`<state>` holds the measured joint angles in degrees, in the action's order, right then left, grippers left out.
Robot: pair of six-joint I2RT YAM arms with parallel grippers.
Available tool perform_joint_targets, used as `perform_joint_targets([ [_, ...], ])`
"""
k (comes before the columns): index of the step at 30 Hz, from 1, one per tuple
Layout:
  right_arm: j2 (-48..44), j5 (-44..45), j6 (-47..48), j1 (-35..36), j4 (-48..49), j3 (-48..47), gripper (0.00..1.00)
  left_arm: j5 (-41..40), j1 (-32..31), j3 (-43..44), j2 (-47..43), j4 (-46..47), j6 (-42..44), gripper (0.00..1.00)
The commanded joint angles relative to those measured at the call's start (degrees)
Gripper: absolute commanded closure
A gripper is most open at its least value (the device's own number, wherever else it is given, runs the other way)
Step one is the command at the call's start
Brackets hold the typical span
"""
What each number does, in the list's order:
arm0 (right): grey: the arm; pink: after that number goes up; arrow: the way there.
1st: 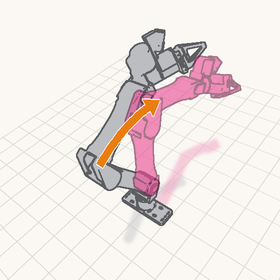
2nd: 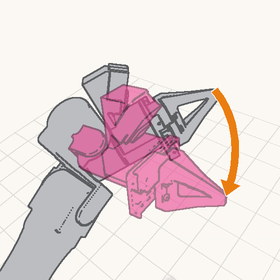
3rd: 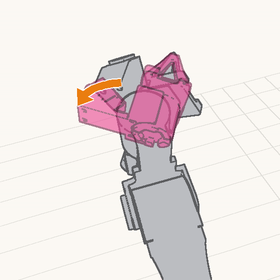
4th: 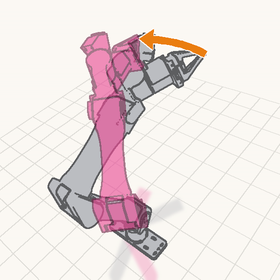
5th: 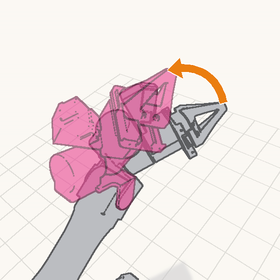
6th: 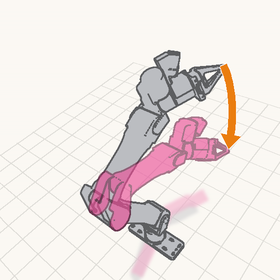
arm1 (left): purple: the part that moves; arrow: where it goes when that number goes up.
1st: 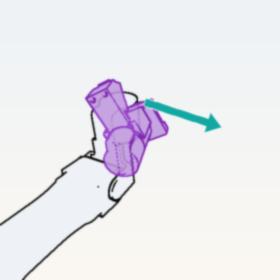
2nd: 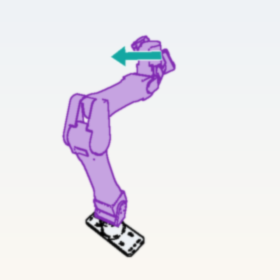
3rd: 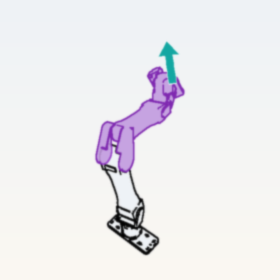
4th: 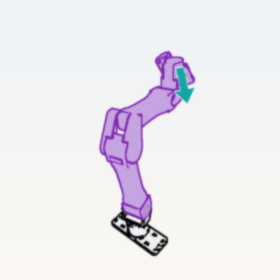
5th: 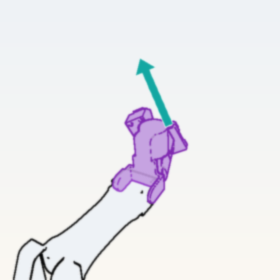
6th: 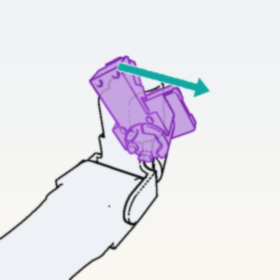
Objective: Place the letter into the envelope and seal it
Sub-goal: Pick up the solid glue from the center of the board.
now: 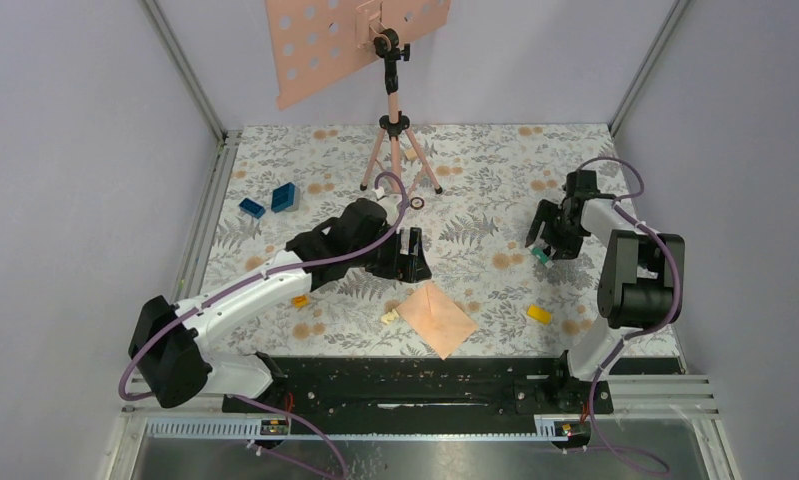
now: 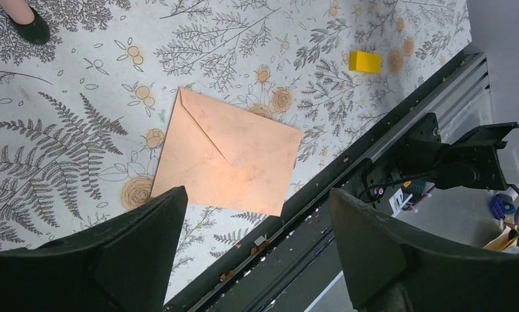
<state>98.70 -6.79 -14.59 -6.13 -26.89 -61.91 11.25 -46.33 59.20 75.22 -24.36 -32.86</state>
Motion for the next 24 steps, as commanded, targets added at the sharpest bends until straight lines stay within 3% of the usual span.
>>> perform_joint_targets([
  [1, 1.77, -1.23, 0.33, -0.11, -3.11, -1.89, 0.22, -0.50, 0.53, 3.23, -0.25, 0.33, 0.39, 0.19],
  [6, 1.23, -2.82, -0.08, -0.02, -2.96, -0.73, 0.23, -0.20, 0.62, 3.39, 0.14, 0.58, 0.16, 0.19],
  [11, 1.74, -2.78, 0.53, 1.02, -3.77, -0.07, 0.30, 0.35, 0.67, 3.55, 0.97, 0.72, 0.14, 0.19],
  [24, 7.84, 5.41, 3.65, 9.90, -14.34, -9.05, 0.38, -0.70, 0.63, 2.21, 0.11, 0.57, 0.30, 0.19],
])
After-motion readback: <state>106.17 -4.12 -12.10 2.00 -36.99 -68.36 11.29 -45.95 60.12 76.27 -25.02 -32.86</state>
